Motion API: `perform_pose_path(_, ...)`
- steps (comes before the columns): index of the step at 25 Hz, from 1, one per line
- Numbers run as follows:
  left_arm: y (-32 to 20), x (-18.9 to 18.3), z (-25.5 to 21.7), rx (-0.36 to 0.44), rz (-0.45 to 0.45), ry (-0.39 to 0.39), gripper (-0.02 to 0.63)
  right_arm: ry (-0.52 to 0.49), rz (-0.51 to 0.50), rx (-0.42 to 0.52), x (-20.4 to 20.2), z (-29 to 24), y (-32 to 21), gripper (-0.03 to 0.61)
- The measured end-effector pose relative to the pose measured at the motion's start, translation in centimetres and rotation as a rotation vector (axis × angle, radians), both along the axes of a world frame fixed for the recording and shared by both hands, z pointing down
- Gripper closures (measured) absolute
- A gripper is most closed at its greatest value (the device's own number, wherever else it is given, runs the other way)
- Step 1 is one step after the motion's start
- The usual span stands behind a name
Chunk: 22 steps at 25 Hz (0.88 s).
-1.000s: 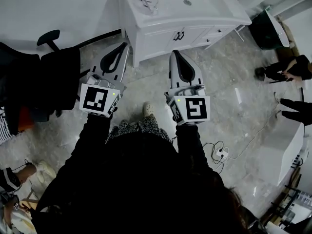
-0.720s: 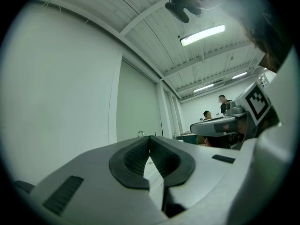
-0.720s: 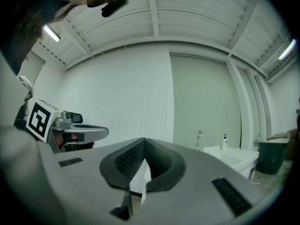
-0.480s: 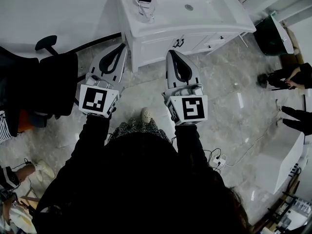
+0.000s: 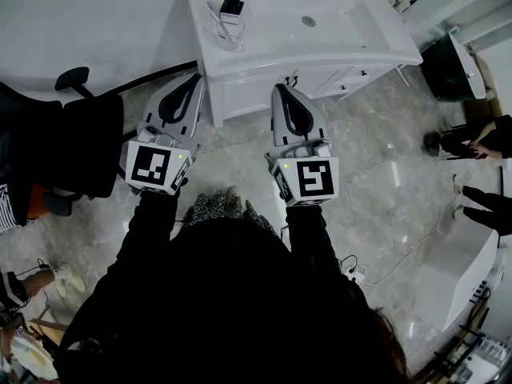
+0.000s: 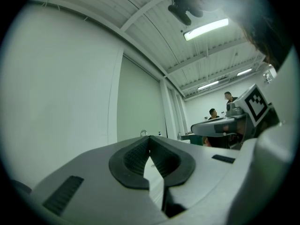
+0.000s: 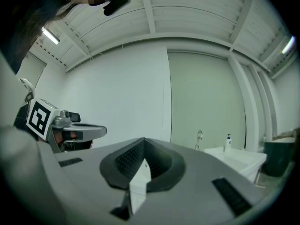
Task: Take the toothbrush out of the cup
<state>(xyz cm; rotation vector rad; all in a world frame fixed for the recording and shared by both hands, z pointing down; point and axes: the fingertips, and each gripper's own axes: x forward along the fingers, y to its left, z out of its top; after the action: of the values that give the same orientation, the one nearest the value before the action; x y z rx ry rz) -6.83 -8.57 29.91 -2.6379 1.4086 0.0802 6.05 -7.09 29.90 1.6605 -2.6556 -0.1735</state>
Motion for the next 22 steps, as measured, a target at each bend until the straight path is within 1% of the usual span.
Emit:
perform_pose_path(8, -2.2, 2.1, -0.3, 0.0, -0.031, 0.011, 0.606, 0.004, -0.031, 0.008, 2.1, -0.1, -2.5, 0.574)
perform_pose_path(11, -2.6, 2.5, -0.1, 0.005, -0.041, -0.001, 0.606, -0.006, -0.028, 0.002, 2.9, 0.0, -3.2, 0.574)
perform_pose_path(13, -2.9, 2.6, 0.1, 0.001, -0.047, -0.006, 0.606, -0.002, -0.025, -0.018, 3.1, 0.3, -3.7, 0.574)
perform_pose_path(16, -3.2, 2.3, 0.3, -0.007, -0.062, -0.004, 0.606, -0.008, -0.043, -0.004, 2.9, 0.3, -4.1, 0.574)
perform_pose_path(18, -3.5, 2.1, 0.5, -0.011, -0.069, 0.0, 0.606, -0.008, -0.049, -0.012, 2.8, 0.6, -4.2, 0.574)
perform_pose_path(22, -4.1, 2.1, 0.6, -0.013, -0.064, -0.003, 0.606, 0.003, -0.049, -0.035, 2.7, 1.2, -4.8, 0.574)
